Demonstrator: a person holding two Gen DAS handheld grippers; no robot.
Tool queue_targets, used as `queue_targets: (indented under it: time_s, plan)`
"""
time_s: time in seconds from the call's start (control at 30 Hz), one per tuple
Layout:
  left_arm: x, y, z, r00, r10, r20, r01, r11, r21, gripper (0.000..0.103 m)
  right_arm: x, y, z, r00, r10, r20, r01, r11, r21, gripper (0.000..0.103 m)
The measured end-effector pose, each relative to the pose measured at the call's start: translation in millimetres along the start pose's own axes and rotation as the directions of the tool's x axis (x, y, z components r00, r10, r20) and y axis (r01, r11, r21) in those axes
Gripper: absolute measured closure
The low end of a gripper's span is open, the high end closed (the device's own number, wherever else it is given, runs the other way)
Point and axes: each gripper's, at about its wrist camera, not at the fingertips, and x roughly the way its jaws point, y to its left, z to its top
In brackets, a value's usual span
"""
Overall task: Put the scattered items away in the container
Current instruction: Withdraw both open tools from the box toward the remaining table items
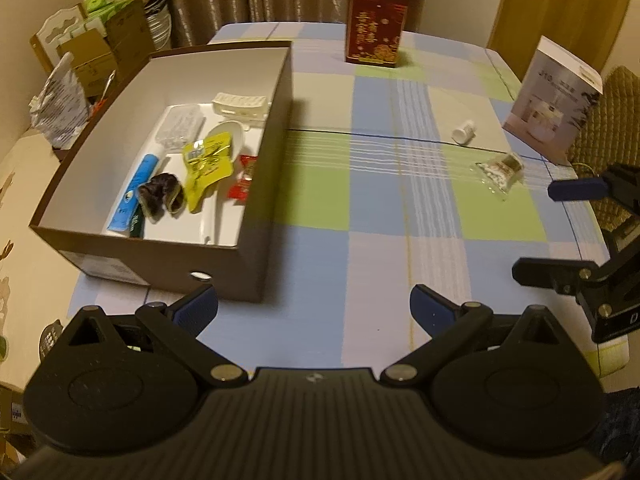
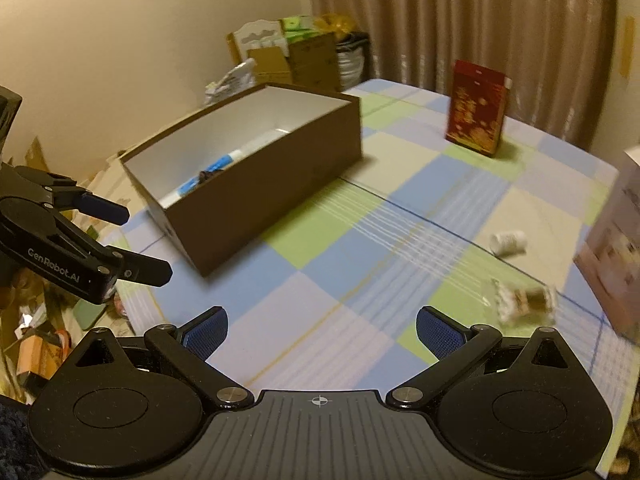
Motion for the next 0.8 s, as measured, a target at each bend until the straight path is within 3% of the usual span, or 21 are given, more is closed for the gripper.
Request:
queue_targets:
  time_s: [0.3,0.8]
  plan:
    - [13.7,-28.1,12.3,0.998,-0.055,-0.010,0.055,0.996,0.076,0.002,-18.4,-22.6,-15.2,0.996,-0.090,-0.018,0.091,0.991,0.096,0.000]
    - [44.2,-60.9,34.9,0.991,-0.130,-0.030,0.133,0.977,0.167,0.002,-20.1,-57.4,-26.4,0.974,-0.207,-0.098,0.225,0.944,0.241,0.000]
